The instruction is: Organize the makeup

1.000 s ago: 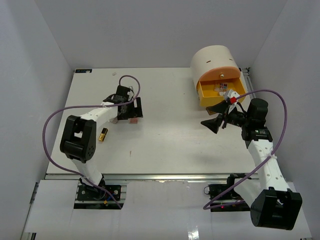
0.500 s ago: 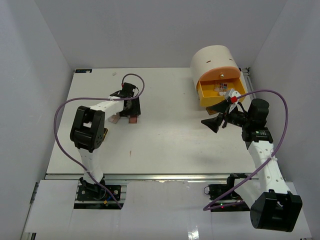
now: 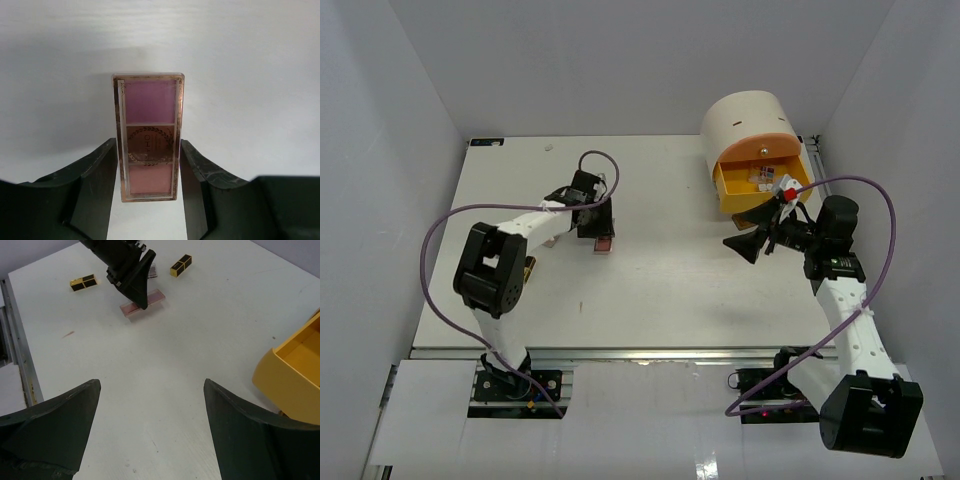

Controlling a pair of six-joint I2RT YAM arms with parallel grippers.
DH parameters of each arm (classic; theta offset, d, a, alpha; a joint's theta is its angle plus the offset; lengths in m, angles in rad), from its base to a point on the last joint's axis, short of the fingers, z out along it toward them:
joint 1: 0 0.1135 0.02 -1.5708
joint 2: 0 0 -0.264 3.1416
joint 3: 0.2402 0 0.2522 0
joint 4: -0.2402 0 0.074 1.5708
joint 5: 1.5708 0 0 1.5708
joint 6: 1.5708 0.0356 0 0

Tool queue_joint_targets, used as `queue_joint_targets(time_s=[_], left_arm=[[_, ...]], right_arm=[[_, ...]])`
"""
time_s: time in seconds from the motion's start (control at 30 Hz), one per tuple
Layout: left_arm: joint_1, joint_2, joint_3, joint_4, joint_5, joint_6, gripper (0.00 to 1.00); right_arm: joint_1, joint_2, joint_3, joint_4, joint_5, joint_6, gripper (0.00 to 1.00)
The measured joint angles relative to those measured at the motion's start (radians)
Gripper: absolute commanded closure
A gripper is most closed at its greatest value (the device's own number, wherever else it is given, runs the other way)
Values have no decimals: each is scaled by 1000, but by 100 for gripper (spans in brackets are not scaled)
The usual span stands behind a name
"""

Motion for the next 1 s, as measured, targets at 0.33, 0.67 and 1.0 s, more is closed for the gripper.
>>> queue_joint_targets(time_s=[0.33, 0.67, 1.0], left_arm=[[-241, -288, -201, 442, 272, -179, 100], [-421, -174, -166, 586, 238, -205, 99], [-453, -155, -130, 611, 208, -194, 99]], right_arm=[[7, 135, 47, -46, 57, 193, 6], [151, 179, 244, -162, 354, 384, 4], [206, 210, 247, -205, 484, 438, 1]])
